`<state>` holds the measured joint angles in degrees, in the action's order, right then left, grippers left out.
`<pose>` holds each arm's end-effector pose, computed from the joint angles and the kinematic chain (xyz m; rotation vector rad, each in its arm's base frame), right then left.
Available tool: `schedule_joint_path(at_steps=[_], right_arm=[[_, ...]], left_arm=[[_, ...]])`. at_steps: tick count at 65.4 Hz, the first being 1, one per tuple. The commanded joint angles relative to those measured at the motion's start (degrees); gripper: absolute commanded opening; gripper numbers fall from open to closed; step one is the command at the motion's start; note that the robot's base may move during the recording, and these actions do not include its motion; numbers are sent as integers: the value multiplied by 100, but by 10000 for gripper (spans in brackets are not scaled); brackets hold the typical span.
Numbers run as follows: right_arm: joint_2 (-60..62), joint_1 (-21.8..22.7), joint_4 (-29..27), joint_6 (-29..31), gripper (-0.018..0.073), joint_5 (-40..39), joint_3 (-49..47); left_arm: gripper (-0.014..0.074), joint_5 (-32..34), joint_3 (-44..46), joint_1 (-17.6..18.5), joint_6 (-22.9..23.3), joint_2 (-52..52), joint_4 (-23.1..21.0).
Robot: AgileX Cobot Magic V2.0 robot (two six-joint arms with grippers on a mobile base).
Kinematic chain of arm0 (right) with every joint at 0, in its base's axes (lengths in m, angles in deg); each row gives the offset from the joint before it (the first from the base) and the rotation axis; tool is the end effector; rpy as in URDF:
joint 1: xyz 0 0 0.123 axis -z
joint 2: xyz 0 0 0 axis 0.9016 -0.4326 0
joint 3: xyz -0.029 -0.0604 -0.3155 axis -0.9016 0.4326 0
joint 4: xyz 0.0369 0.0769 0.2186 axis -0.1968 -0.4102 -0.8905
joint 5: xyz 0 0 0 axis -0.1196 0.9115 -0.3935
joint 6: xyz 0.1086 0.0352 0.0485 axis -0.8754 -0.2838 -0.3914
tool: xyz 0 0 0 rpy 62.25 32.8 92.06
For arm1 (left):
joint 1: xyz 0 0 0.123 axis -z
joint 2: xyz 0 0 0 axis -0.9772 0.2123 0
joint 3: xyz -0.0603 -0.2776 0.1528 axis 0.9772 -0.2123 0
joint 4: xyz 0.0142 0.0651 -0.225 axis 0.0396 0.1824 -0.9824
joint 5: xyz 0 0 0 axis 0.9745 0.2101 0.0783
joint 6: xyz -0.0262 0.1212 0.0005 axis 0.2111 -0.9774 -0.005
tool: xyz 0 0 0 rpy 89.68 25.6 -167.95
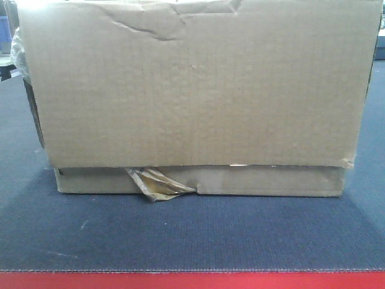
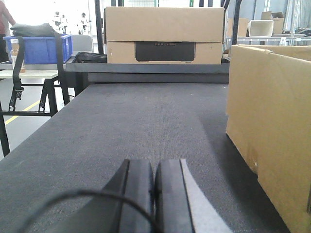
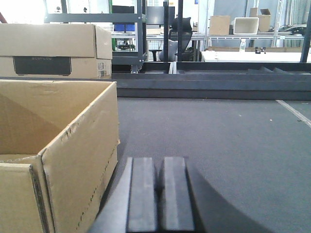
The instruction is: Grab carton from right shelf to conveyor
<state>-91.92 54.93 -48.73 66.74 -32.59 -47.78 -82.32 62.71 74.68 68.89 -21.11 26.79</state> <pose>0.0250 -0.0032 0.3007 -0.0550 1.5485 0.1111 0.0346 0.0020 0.2111 -0.0153 1.5230 0.0712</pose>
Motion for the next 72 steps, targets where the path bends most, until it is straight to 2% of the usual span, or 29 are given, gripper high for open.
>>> schedule_joint_path(at_steps=[1,14,18,22,27,35,57,61,64,72], right_arm=[[29,34,57,17,-78,-156,20],[29,84,-18,74,-78,-198,20],[29,191,-469,488,-78,-115,35],[29,357,-1113,1327,-78,-162,120],[29,561,-1527,1784,-78,-347,309],[37,775,-1552,1785,-78,-732,750],[702,786,-1611,1793,-78,-1347,2082],[702,786,-1651,1793,-78,-1513,2082],[702,786,-1689,1793,-78,-1290,2082],[702,786,-1689,1793,-78,-1354,2082]], left_arm=[[3,130,14,-19,0,-28,-30],[3,130,14,-19,0,-28,-30],[3,130,14,-19,0,-28,-30],[3,130,14,-19,0,-28,-30],[3,130,14,-19,0,-28,-30],[3,130,14,-19,0,-28,-30],[3,130,14,-19,0,-28,-30],[3,130,14,-19,0,-28,-30],[3,130,14,-19,0,-28,-30],[3,130,14,-19,0,-28,-30]])
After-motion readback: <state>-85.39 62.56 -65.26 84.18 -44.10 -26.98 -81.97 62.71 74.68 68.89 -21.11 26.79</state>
